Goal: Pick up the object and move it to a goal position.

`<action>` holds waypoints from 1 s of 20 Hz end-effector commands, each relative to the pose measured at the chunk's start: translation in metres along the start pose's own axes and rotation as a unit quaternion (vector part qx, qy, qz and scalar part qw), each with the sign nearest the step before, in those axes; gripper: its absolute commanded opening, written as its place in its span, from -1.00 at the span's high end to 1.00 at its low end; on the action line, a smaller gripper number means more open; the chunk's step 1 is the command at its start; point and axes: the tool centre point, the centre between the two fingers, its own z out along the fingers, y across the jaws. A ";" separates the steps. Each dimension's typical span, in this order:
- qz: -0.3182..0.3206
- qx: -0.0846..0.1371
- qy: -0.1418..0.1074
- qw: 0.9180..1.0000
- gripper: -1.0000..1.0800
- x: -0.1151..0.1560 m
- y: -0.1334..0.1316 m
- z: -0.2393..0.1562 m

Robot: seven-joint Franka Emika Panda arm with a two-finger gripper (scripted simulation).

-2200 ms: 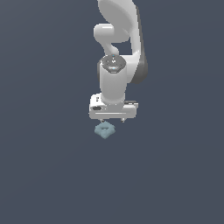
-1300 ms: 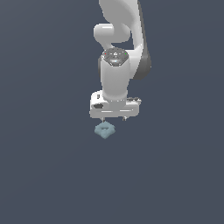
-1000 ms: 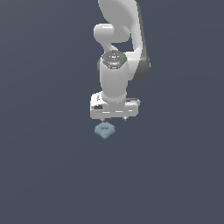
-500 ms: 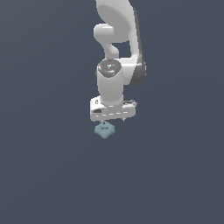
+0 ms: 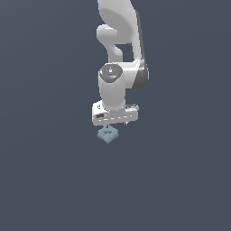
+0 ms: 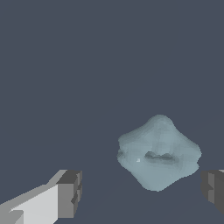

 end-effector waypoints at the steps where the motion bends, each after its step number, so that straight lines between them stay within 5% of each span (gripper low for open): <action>1: -0.001 0.001 -0.001 1.000 -1.00 -0.003 0.003 0.004; 20: -0.025 0.021 -0.008 0.999 -1.00 -0.057 0.043 0.076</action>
